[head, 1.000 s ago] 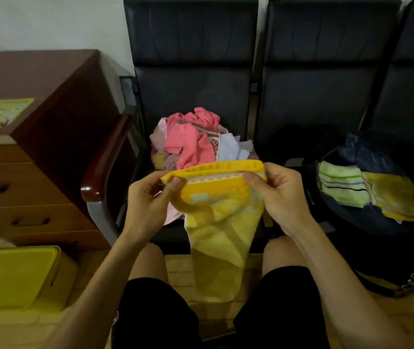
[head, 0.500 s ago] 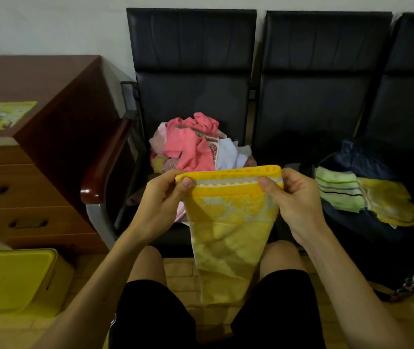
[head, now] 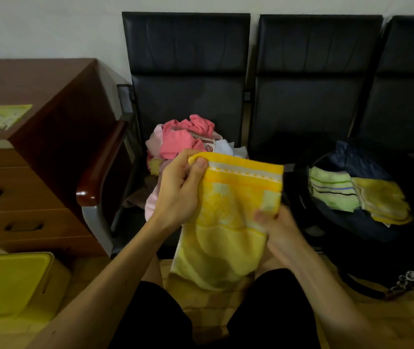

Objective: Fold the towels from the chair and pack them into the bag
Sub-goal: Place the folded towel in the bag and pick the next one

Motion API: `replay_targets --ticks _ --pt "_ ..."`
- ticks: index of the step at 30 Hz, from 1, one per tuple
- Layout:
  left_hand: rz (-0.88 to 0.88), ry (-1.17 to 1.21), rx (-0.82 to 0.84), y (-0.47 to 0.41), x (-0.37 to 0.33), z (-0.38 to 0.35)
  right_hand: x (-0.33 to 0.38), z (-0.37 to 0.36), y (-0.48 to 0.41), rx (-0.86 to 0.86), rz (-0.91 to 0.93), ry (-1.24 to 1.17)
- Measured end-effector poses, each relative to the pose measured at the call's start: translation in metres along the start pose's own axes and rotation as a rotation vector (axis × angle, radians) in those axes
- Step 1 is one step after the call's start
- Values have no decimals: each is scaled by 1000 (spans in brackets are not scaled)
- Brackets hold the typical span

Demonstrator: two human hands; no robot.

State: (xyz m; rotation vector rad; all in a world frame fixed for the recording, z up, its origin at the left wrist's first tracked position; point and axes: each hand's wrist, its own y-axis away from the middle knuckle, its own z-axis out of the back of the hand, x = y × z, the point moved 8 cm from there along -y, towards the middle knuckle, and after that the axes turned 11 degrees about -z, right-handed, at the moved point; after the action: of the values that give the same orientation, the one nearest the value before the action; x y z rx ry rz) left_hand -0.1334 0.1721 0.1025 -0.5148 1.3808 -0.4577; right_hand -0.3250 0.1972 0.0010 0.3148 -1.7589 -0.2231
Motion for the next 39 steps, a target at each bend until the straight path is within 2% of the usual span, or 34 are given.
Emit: replay_targets --ticks 2,4,6,9,13,15,18,21,22,24,27,30,34,39 --pt "33 32 -28 -3 2 0 -40 -1 2 6 -182 213" --pt "75 85 -66 -5 6 4 -68 -18 9 161 -308 194" --pt "121 106 -93 -7 13 10 -87 -28 11 242 -360 222" --pt "161 50 -134 -14 23 29 -87 -33 13 252 -367 189" --pt "240 -122 -216 -31 48 74 -57 -25 15 207 -329 -178" --pt "331 -137 -200 -31 69 83 -34 -26 18 207 -288 -295" --pt "486 -27 -213 -16 93 75 -3 -32 22 241 -213 -262" --pt "705 301 -218 13 115 48 17 -37 24 227 -179 -294" --pt "796 425 -183 27 121 36 20 -40 25 235 -167 -300" --pt "869 588 -111 49 129 16 28 -40 27 223 -147 -302" --pt "936 586 -138 79 138 3 36 -34 26 150 -126 -321" --pt "1032 633 4 106 136 -21 42 -35 25 130 -93 -335" --pt "1047 812 157 110 96 -42 43 -39 23 104 -97 -377" --pt "1019 869 276 110 73 -45 44 -41 21 123 -100 -472"
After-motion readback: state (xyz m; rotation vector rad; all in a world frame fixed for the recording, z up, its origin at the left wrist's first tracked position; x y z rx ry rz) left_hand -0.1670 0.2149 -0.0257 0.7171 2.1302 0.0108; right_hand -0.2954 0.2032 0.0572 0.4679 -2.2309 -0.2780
